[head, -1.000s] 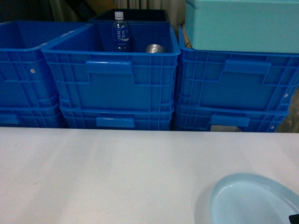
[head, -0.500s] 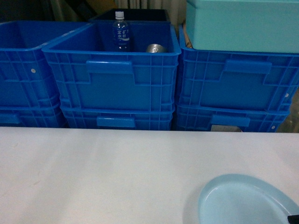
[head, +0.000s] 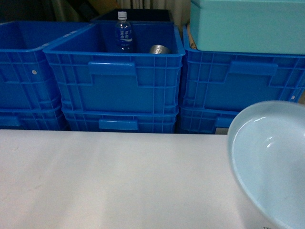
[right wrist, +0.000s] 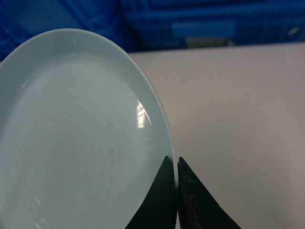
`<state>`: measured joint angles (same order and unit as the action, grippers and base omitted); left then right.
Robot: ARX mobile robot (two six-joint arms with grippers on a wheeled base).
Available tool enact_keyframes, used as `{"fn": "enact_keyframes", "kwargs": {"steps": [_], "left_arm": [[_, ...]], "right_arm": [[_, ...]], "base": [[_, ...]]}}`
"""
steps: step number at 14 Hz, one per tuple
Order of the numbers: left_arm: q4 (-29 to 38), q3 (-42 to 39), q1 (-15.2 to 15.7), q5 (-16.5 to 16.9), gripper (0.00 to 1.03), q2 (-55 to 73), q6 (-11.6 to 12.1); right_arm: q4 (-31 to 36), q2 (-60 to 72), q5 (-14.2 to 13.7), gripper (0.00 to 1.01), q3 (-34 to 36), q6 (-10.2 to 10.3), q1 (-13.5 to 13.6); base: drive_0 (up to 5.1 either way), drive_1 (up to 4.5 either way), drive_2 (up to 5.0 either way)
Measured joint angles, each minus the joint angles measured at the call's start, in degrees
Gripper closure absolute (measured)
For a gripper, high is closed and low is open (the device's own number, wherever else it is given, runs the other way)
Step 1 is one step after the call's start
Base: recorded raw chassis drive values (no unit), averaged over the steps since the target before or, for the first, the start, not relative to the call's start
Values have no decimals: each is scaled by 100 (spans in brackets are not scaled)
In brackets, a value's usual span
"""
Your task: Place blue tray on left shelf second layer neatly
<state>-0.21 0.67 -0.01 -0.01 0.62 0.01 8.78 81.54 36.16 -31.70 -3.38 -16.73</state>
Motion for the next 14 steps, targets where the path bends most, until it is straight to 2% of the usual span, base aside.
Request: {"fn": "enact_keyframes", "kwargs": {"steps": [1, 3, 4, 6, 7, 8, 9, 10, 11, 13, 14], "left_arm": [[2, 0, 0, -4, 5, 0, 0], [0, 0, 0, -2, 5, 0, 0], [2, 0, 0, -2, 5, 0, 0], [2, 0, 0, 0, 5, 0, 0], [2, 0, 0, -4, 5, 0, 0], [2, 0, 0, -4, 5, 0, 0], [2, 0, 0, 0, 5, 0, 0], [2, 0, 0, 0, 5, 0, 0], [2, 0, 0, 0, 5, 0, 0], [0, 0, 0, 2, 5, 0, 2], [2, 0, 0, 2, 5, 0, 0]], "right_arm": [[-179, -695, -109, 99, -4, -22, -286], [-345, -1786, -439, 99, 136, -225, -822], [-481, -2441, -723, 99, 404, -264, -798], [-695, -3777, -1349, 99, 1117, -195, -26], [-455, -4214, -1834, 99, 1427, -70, 448], [-293, -4234, -2269, 99, 1521, 111, 763], [-271, -4166, -2815, 99, 1537, 369, 1237], [-192, -4065, -3084, 99, 1563, 557, 1690], [-94, -4035, -3080, 99, 1565, 612, 1683], [-142, -4037, -2988, 99, 1589, 634, 1285], [-273, -4050, -2973, 99, 1648, 632, 1292]], "base": [[0, 0, 0], [0, 0, 0], [0, 0, 0], [0, 0, 0], [0, 0, 0], [0, 0, 0], [0, 0, 0], [0, 0, 0], [0, 0, 0], [0, 0, 0], [0, 0, 0]]}}
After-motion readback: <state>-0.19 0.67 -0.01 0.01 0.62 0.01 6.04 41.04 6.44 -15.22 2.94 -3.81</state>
